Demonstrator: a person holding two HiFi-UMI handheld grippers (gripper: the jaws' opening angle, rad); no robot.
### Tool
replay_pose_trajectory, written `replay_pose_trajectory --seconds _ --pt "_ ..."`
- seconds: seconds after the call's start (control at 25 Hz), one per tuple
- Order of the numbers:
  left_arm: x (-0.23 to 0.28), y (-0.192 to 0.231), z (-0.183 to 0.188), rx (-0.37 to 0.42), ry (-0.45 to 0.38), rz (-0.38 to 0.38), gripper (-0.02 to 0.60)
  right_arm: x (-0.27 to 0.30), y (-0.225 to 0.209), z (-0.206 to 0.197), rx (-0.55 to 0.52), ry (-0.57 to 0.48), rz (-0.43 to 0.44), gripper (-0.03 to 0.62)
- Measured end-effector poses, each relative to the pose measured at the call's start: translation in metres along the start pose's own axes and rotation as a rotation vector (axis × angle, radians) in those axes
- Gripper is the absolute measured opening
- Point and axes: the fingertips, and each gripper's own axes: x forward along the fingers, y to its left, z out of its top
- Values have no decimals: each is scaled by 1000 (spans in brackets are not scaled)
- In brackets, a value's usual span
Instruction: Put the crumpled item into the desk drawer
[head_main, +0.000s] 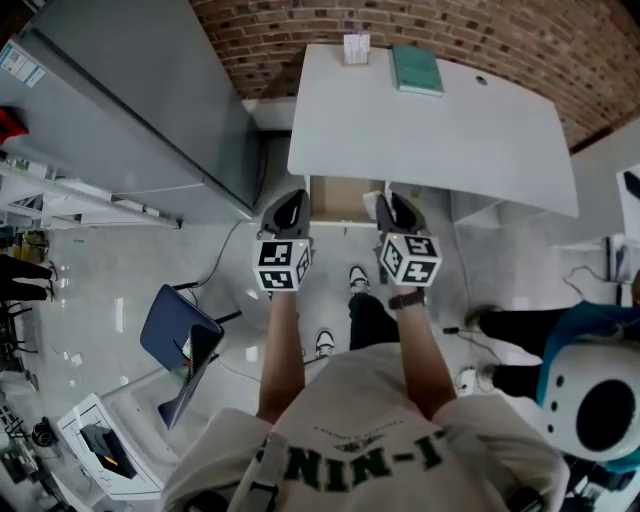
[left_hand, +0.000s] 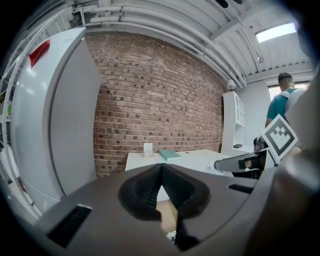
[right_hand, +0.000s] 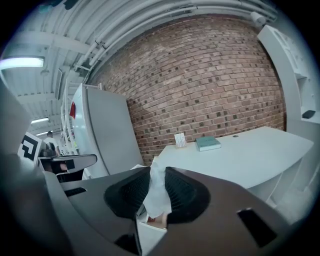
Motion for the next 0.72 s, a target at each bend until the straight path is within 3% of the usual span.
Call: replay_pose_trajectory --seconds 0.52,0.72 --pt "73 1 -57 -17 84 -60 -2 82 -25 -82 15 167 47 77" --pt "92 7 -85 -18 104 -77 -2 119 -32 -113 -36 229 69 77"
